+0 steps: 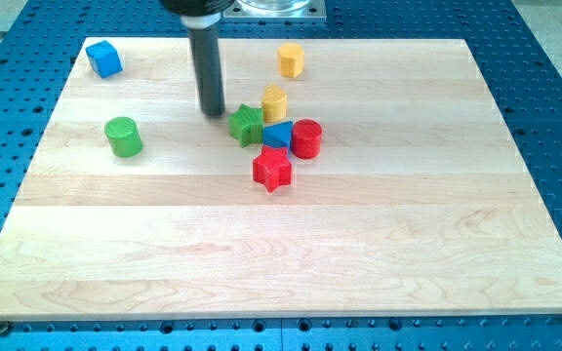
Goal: Move the blue triangle to the top right of the board
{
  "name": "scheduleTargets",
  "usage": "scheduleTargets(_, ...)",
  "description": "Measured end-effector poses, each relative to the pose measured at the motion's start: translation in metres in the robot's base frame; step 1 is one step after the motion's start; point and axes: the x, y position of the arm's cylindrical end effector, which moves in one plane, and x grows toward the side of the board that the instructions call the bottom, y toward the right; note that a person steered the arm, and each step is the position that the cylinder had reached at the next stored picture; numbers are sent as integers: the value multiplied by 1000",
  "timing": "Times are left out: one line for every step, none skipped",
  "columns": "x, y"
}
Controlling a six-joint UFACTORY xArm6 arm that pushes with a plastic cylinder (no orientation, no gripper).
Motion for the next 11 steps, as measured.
scheduleTargets(43,55)
scheduleTargets(58,73)
scheduleTargets(58,69)
scheduleTargets(45,108)
scheduleTargets(69,92)
scheduleTargets(65,128)
scheduleTargets(10,158)
scheduleTargets(-36,191)
scheduleTargets(-56,231)
scheduleTargets(-75,275)
scheduleTargets(-99,280)
